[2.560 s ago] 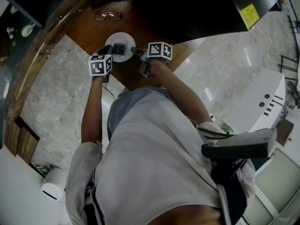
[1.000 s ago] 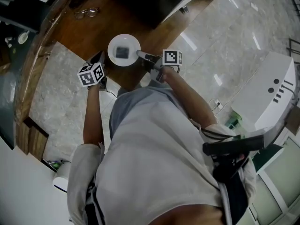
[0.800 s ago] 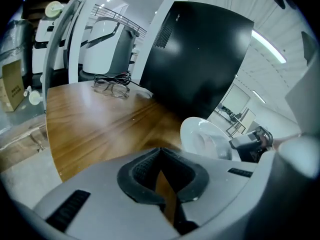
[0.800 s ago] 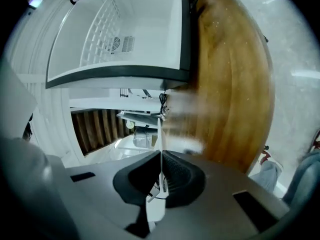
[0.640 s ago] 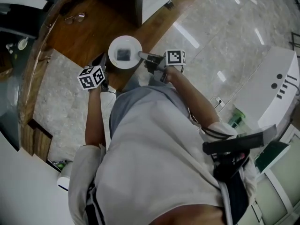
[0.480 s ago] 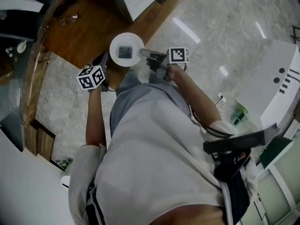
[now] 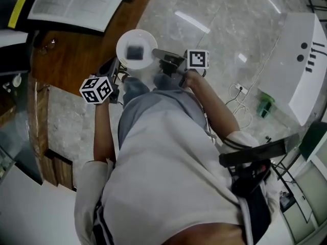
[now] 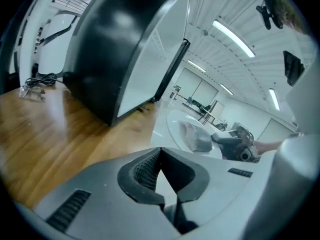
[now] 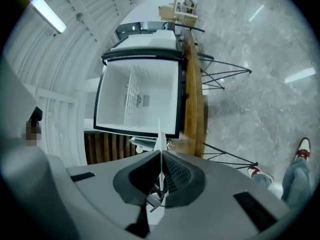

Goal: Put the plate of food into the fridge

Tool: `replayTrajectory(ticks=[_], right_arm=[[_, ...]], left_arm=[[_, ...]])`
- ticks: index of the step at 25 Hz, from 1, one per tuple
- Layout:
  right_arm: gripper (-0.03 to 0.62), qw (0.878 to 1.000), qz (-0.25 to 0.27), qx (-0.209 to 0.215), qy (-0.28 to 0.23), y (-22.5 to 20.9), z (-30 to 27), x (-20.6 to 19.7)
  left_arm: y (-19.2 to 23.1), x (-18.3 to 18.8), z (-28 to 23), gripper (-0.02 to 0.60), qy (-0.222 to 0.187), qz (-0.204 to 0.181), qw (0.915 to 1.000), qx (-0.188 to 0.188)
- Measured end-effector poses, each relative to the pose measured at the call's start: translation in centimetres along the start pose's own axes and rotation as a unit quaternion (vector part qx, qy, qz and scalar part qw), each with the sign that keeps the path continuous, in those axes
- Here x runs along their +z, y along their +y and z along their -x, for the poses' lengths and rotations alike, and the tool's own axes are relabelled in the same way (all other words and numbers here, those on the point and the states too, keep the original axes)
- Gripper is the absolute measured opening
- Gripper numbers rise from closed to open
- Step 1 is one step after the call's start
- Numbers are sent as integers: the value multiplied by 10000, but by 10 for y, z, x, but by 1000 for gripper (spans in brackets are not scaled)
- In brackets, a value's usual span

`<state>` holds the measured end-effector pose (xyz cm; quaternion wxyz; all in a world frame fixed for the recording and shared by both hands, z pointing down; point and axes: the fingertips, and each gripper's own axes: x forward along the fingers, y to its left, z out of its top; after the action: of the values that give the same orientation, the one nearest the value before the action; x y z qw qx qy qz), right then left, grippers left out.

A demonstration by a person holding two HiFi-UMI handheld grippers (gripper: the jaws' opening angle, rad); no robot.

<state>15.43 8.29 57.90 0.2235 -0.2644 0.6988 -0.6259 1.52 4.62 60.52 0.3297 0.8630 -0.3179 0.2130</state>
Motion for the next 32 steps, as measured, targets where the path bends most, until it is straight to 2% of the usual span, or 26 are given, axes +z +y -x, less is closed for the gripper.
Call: replayTrajectory(ticks=[3,7,11,13,15,20,27,32], right_arm=[[23,9995,5,-9,-313,-6,63,30],[23,9974,-104,170,-697,7,120,51],[23,9951,38,149,-978,22,157,76],[23,9936,52,195,-1108,29,162,102],[23,9926,-54,267,-1187,34,163,126],[23,9914,-262,423,-1207,46,155,163],[23,9928,-162,463,-1089,72,137,184],[23,9955,-133,441,-822,93,90,261]], left_arm=[[-55,4,-52,18,37,-171,9994,-293],[-112,17,-83,18,-64,-239,9978,-617],[-154,39,-101,18,-131,-690,9952,-675],[-160,58,-117,18,-138,-821,9947,-609],[-161,79,-129,18,-205,-796,9957,-432],[-171,115,-142,18,-586,-763,9952,-174],[-179,137,-134,18,-1026,-849,9911,-73],[-162,212,-153,18,-1426,-980,9849,85]])
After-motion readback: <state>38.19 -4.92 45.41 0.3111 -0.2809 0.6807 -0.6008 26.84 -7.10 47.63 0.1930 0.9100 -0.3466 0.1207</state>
